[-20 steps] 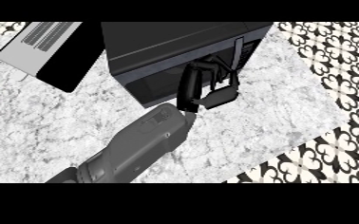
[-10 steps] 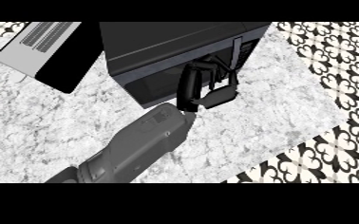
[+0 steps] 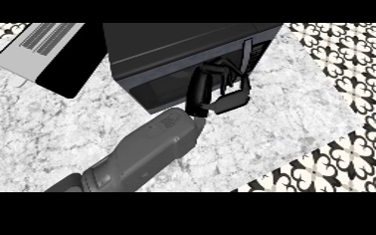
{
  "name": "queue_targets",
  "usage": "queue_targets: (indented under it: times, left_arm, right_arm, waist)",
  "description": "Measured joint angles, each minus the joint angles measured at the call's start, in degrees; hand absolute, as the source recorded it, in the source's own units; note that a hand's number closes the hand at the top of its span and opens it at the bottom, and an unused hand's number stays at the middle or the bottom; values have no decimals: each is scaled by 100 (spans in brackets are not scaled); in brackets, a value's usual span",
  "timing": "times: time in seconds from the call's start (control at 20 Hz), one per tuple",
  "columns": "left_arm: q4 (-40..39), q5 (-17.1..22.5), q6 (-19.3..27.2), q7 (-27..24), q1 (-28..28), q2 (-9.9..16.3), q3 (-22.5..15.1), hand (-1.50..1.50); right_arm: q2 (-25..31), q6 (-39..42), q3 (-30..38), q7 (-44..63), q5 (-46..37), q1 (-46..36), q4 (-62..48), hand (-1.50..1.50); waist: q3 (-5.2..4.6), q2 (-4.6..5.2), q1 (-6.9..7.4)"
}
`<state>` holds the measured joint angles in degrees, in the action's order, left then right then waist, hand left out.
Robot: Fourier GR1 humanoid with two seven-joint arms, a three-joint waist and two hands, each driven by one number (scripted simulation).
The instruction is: Pick up the milk, place it into the microwave and close the microwave
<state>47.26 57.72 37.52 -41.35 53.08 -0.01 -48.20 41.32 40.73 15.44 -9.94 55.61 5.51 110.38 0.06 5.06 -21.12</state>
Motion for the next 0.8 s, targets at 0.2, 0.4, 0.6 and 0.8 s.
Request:
queue_targets:
  times: [0.2,0.4,0.6,0.8]
  left_arm:
    - [-203,-40,14,64,142,0,-163,150]
    - [-323,-41,86,182,264,-4,-355,150]
    - [-383,64,99,345,372,-8,-517,150]
    - [-406,181,129,458,427,-12,-675,150]
  right_arm:
    - [74,94,-15,7,186,-40,17,-150]
    - [147,199,-67,32,357,-51,49,-150]
    - [220,257,-49,51,499,-21,69,-150]
    - [299,271,43,66,605,33,94,-150]
  waist:
    - [16,0,-34]
    - [22,-19,14]
    - [17,-41,74]
    - [9,-76,164]
